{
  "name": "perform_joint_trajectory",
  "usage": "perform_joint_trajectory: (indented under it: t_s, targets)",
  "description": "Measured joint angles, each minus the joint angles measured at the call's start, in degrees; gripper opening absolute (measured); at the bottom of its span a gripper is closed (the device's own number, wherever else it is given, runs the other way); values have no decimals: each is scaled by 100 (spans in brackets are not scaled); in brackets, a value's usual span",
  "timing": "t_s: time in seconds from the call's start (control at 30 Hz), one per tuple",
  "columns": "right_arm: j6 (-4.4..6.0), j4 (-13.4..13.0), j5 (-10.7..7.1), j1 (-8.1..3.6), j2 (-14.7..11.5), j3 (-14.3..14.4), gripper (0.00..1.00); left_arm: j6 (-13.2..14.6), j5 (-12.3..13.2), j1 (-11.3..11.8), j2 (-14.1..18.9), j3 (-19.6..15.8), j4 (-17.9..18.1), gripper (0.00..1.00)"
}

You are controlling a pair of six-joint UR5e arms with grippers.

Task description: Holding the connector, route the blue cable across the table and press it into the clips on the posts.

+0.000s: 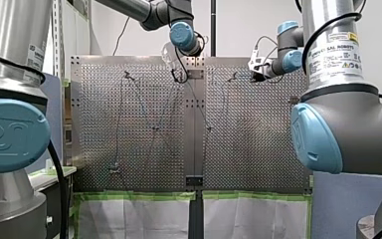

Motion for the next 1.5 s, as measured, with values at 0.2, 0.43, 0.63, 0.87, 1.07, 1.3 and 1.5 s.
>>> perform_joint_trajectory:
  t_s: [0.2, 0.43, 0.63, 0.87, 1.07, 1.3, 1.5]
  targets:
    - [0, 0, 0, 0, 0, 0, 0, 154, -8, 23, 295, -297, 296, 100]
    - [0, 0, 0, 0, 0, 0, 0, 335, -8, 44, 374, -667, 666, 100]
    - [0, 0, 0, 0, 0, 1, 0, 346, -13, 29, 374, -966, 968, 100]
    - [0, 0, 0, 0, 0, 1, 0, 197, 17, -21, 418, -1327, 1329, 100]
    - [0, 0, 0, 0, 0, 0, 0, -30, 49, 0, 538, -1606, 1605, 100]
    - [0, 0, 0, 0, 0, 1, 0, 25, -4, 35, 287, -1925, 1924, 100]
    - [0, 0, 0, 0, 0, 1, 0, 140, 244, 43, 9, -2205, 2208, 100]
